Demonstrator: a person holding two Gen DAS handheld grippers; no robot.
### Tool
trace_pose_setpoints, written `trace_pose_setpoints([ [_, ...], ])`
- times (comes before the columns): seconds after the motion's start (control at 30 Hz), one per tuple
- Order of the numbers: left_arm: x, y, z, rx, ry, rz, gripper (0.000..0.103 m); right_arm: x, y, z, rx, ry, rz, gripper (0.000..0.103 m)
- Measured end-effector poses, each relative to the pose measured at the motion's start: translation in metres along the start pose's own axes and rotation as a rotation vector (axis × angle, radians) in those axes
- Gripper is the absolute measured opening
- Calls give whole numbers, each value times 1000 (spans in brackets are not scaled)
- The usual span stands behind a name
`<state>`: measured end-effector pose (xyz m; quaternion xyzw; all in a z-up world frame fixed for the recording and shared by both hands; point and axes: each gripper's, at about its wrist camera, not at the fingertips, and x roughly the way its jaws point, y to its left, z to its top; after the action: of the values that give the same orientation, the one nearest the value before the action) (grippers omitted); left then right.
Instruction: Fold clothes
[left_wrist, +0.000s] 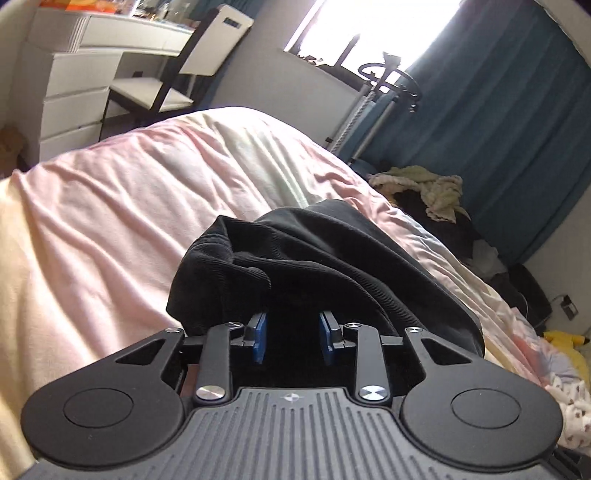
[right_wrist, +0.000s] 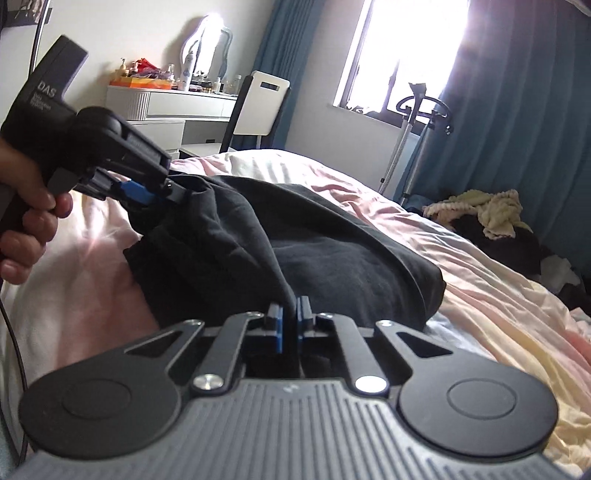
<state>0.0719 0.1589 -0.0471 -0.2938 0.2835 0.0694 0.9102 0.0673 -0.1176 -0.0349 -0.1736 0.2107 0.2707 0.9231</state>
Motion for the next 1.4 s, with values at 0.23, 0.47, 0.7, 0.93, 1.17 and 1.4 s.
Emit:
trace_pose_setpoints([
  [0.23,-12,0,0,-32,-25,-44,35,10,-11,-8,69,66,20,6],
  [0.47,-31,0,3,-143,-53,-268,73,11,-6,-8,74,67,32,6],
  [0.7,24,6,6,-310,86,-309,75,4,0,-8,38,67,37,6],
  [0.93,32,9,9,-349,48,-287,18,-1,3,-11,8,75,33,6],
  [1.17,-17,20,-3,-343,-43,-289,5,4,4,-13,-3,86,30,6],
  [1.4,6,46,-16,-423,48,-182,5,1,16,-13,-70,89,15,6],
])
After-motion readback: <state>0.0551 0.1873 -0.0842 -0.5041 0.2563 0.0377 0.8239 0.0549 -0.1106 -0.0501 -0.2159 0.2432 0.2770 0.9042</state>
